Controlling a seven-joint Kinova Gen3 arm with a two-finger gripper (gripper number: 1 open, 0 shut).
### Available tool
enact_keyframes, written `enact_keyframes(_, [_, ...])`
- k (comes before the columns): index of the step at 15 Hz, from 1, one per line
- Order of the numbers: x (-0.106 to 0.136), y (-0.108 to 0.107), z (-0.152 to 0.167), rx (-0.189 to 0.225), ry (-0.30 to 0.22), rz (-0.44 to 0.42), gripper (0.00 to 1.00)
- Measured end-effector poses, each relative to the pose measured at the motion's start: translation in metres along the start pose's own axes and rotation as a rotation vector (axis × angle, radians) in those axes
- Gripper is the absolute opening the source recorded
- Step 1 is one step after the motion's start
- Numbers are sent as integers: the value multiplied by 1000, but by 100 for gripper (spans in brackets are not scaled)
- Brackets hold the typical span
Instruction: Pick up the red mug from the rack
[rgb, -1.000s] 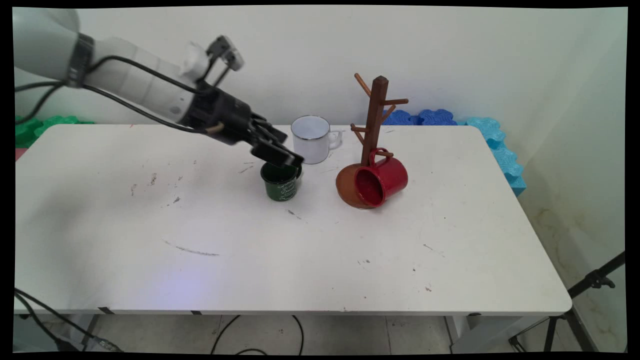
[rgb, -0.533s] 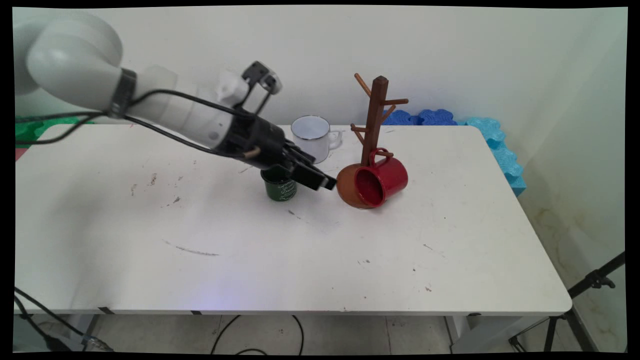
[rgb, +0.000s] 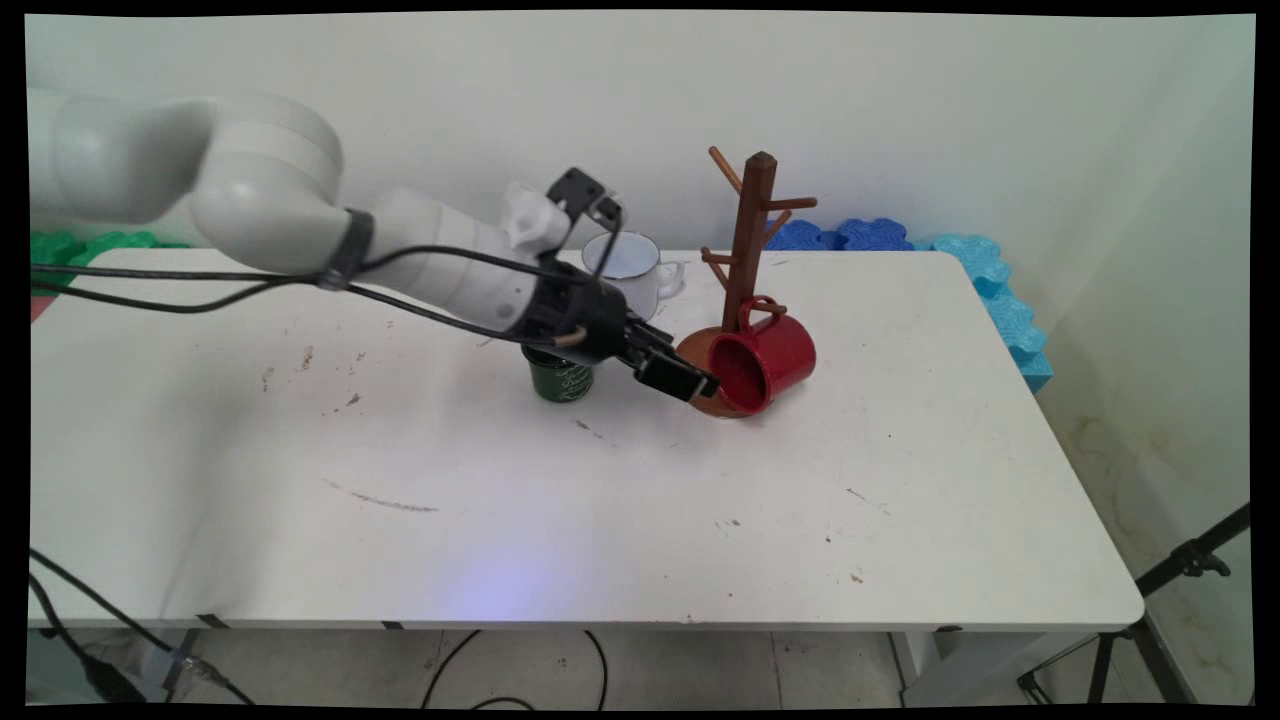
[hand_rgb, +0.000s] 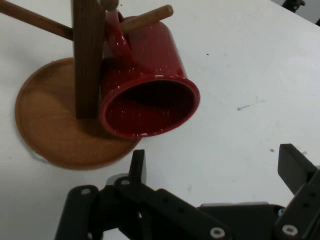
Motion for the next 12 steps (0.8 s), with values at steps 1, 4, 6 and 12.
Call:
enact_keyframes(1, [0, -1, 6, 2, 2, 0, 100])
enact_keyframes(4, [-1, -5, 26, 11, 9, -1, 100])
enact_keyframes(6, [-2, -8, 38, 11, 15, -1, 100])
enact_keyframes(12, [1, -3, 65, -21, 45, 4, 100])
